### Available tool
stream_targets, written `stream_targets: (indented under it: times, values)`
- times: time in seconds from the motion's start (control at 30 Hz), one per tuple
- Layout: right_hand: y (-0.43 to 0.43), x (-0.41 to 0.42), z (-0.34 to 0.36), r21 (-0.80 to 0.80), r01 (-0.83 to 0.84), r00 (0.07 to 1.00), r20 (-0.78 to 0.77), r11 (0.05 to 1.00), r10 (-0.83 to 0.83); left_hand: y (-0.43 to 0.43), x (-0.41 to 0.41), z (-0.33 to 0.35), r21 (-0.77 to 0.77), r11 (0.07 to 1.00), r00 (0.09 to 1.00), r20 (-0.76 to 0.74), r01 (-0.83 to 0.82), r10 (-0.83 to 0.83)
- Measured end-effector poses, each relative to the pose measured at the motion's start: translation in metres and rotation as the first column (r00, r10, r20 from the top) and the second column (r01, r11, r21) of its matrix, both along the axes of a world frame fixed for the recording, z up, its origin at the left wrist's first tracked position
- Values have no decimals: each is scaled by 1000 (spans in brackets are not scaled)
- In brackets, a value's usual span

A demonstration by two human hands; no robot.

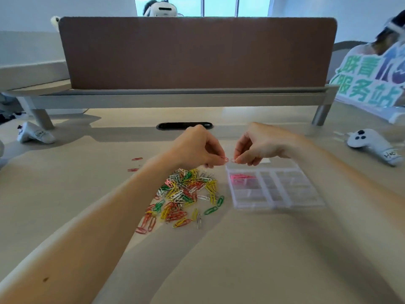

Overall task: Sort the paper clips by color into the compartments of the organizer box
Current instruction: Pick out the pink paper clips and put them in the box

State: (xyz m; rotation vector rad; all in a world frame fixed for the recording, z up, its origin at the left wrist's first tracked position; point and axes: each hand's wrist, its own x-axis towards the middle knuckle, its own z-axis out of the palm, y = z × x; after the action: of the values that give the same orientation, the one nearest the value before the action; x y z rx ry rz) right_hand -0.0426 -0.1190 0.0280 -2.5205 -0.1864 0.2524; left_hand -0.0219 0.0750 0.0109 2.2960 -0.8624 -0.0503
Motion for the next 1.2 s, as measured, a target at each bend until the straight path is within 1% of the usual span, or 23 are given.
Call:
stream_targets:
  times: [0.07,0.17,0.33,0.47,0.57,0.63,0.77,0.9,0.97,1.03,1.2]
  values:
    - [-12,-6,-3,-24,27,999,-26,999,-28,-21,0,-6,34,999,999,39,22,-23]
    - [-22,-10,-7,-26,46,998,-51,999,-47,-41,1,-14,95,995,998,54,32,-37]
    - [-28,-12,-9,-13,14,998,-55,1000,-15,-47,5,-16,174,982,995,65,65,-78]
    - [-27,-11,-8,2,0,1000,-30,1000,0,-43,7,-15,194,977,994,44,91,-101]
    - [-24,-8,-7,16,7,1000,31,1000,-8,-34,6,-11,155,984,993,68,84,-96]
    - [-18,-6,-6,26,10,996,92,1000,-12,-18,8,-5,122,991,994,95,47,-59]
    - [9,4,-5,26,-47,989,141,999,43,41,18,6,154,982,988,128,-108,88]
    - [51,15,-9,-8,-169,972,163,986,168,107,27,-6,249,921,952,143,-299,270]
    - [73,22,-12,-32,-219,961,166,975,221,130,26,-19,311,881,934,126,-357,334]
    - [93,29,-16,-56,-251,952,165,966,257,144,26,-31,334,872,934,115,-358,339]
    - [125,41,-23,-97,-279,939,181,955,293,148,26,-42,304,905,952,160,-299,260]
